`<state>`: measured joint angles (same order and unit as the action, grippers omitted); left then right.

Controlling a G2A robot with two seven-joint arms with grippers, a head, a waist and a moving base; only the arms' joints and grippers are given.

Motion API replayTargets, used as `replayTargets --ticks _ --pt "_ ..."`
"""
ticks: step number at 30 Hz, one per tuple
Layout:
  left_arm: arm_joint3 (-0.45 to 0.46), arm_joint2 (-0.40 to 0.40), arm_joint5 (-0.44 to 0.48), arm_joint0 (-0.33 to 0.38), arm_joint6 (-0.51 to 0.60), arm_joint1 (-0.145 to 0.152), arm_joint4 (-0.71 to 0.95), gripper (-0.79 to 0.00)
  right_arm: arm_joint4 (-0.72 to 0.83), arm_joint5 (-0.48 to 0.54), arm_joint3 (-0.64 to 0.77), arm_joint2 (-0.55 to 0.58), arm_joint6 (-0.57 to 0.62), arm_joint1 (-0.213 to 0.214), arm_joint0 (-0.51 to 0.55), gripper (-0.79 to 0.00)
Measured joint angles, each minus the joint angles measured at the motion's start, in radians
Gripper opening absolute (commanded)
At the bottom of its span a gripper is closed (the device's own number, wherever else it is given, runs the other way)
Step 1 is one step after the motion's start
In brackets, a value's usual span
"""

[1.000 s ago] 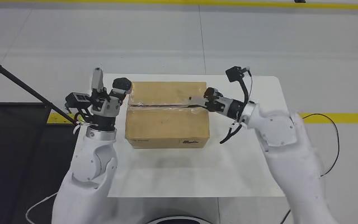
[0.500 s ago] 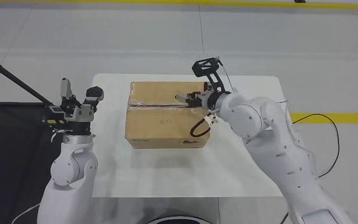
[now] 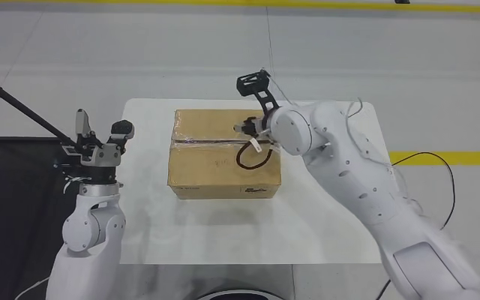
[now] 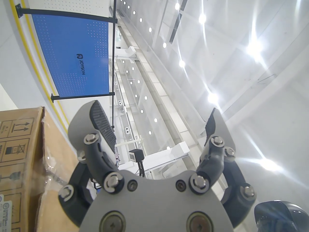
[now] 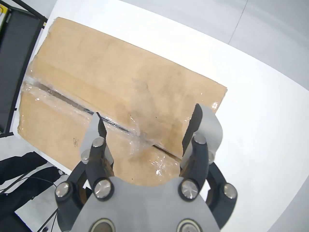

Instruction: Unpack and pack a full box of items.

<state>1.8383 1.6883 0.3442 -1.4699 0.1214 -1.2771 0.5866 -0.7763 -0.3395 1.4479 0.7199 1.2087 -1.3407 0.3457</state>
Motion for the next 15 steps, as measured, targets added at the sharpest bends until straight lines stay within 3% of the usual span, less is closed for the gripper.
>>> replayTargets --ticks 3,9,15 --pt "0.001 0.003 -0.002 -0.001 0.003 -0.001 0.002 0.000 0.001 -0.008 -0.040 -0.028 0.016 -0.017 -0.027 -0.379" --pt "0.000 0.005 -0.006 -0.001 0.009 -0.003 0.004 0.000 0.006 -0.014 -0.095 -0.059 0.018 -0.044 -0.060 -0.465" --pt "-0.001 0.003 -0.007 -0.001 0.010 -0.006 0.003 0.000 -0.005 -0.019 -0.114 -0.064 0.008 -0.059 -0.071 -0.680"
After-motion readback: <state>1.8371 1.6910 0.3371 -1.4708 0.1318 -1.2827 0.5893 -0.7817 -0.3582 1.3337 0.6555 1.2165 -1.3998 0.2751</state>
